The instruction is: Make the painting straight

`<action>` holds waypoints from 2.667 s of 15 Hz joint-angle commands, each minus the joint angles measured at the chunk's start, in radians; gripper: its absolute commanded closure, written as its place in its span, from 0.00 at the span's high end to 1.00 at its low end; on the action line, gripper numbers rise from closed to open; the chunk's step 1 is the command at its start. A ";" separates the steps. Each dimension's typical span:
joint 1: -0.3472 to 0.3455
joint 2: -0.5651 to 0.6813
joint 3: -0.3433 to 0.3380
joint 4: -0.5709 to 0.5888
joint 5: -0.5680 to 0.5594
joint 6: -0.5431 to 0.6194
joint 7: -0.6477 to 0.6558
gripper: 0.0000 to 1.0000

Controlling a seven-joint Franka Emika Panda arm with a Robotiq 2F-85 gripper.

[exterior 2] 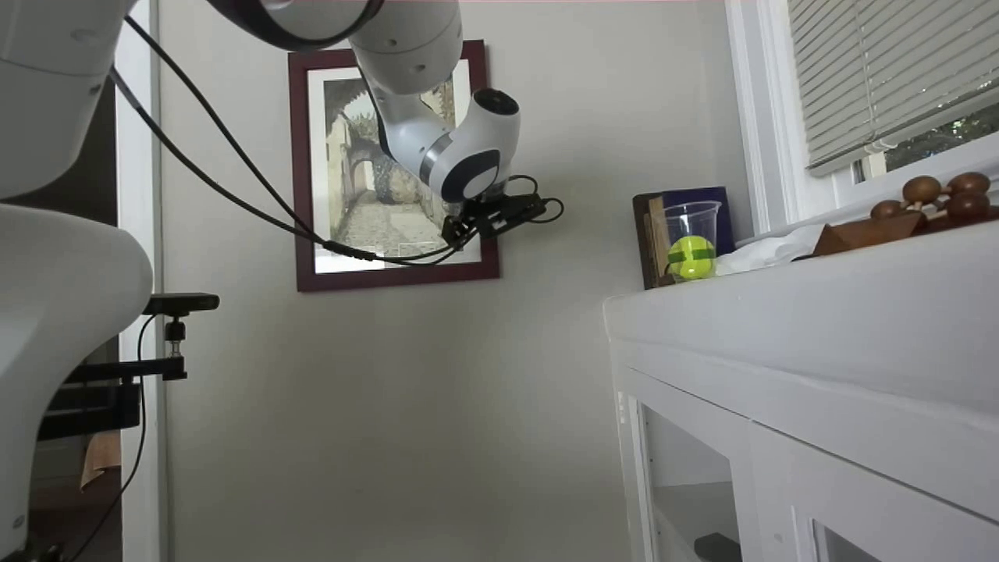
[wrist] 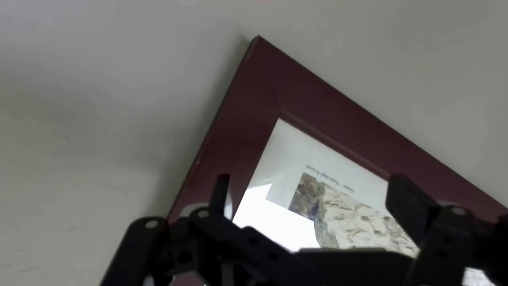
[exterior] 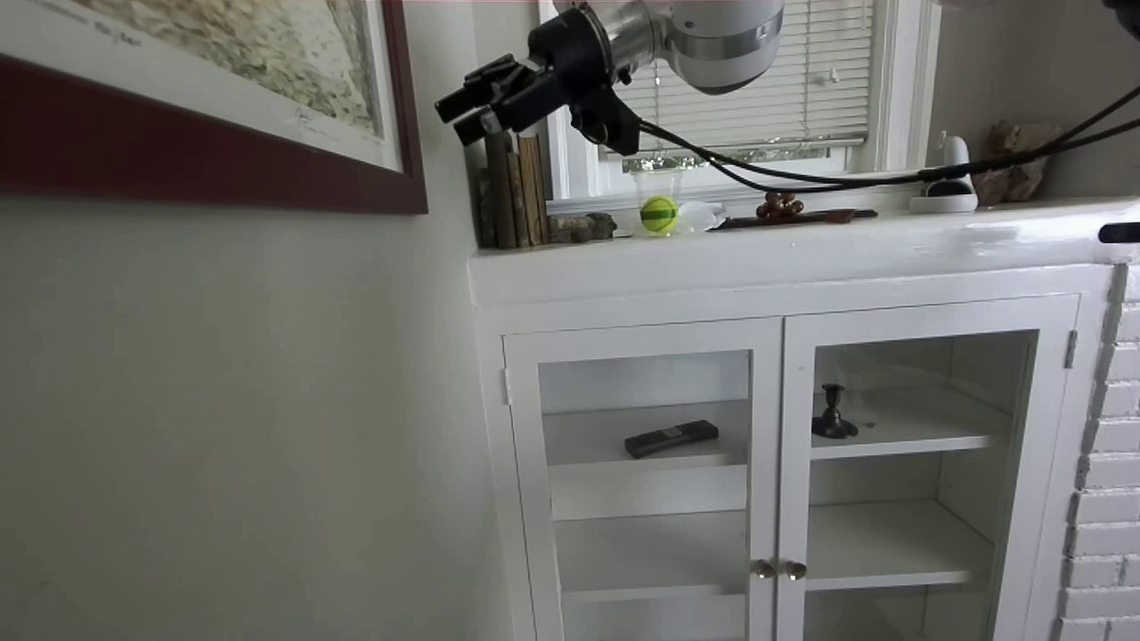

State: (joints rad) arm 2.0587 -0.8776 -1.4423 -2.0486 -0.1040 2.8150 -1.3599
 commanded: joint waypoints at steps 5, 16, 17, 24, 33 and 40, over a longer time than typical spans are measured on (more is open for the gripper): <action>0.050 -0.028 -0.035 0.069 -0.014 0.004 -0.002 1.00; 0.129 -0.103 -0.060 0.137 -0.027 -0.040 -0.048 1.00; 0.131 -0.108 -0.060 0.139 -0.027 -0.040 -0.049 1.00; 0.142 -0.130 -0.057 0.162 -0.028 -0.089 -0.067 1.00; 0.154 -0.128 -0.064 0.186 -0.026 -0.082 -0.063 1.00; 0.188 -0.149 -0.075 0.227 -0.028 -0.119 -0.075 1.00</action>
State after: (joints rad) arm 2.2096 -0.9748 -1.5135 -1.8696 -0.1052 2.7365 -1.4076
